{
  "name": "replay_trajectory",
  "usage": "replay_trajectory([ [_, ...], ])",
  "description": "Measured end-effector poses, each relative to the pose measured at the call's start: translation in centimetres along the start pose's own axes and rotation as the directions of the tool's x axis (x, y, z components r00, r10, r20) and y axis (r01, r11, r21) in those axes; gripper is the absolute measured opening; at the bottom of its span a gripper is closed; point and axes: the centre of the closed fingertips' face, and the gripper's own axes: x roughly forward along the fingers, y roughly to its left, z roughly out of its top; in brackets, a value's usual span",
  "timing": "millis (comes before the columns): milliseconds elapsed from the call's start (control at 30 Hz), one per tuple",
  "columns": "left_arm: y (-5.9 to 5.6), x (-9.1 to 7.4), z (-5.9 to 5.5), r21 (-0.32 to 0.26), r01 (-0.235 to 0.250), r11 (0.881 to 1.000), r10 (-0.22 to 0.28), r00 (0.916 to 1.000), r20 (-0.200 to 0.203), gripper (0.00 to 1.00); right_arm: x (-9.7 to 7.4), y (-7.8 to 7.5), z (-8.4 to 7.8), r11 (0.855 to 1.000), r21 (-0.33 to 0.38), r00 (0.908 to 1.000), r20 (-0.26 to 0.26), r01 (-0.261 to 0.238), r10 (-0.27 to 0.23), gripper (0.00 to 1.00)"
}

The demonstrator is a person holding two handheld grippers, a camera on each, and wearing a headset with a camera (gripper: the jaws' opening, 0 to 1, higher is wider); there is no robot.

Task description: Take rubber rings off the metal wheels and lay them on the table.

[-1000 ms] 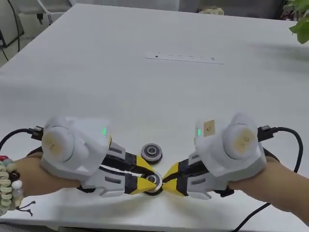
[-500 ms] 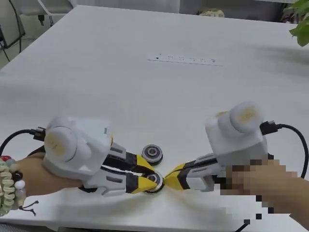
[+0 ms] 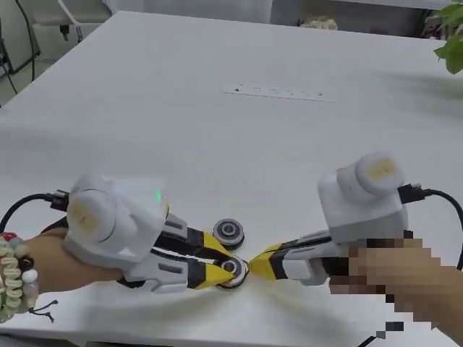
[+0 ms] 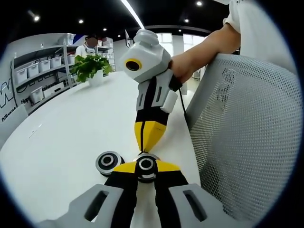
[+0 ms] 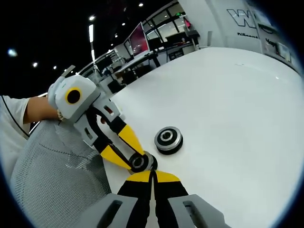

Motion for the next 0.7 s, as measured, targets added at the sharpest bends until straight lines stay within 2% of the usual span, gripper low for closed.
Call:
replay_trajectory([
  [167, 0.02, -0.02, 0.00, -0.005, -0.001, 1.000, 0.001, 1.0000, -0.001, 0.07, 0.04, 0.31, 0.12, 1.000, 0.012, 1.0000, 0.006, -0.007, 0.007, 0.00],
  [267, 0.05, -0.02, -0.05, -0.017, 0.000, 1.000, -0.001, 1.0000, -0.005, 0.07, 0.03, 0.50, 0.36, 0.999, 0.045, 0.9997, 0.019, -0.019, 0.018, 0.00],
  [700, 0.05, -0.07, -0.07, -0.005, -0.001, 1.000, 0.000, 0.9999, -0.014, 0.07, 0.21, 0.87, 0.70, 0.999, 0.037, 0.9997, 0.023, -0.012, 0.011, 0.00],
])
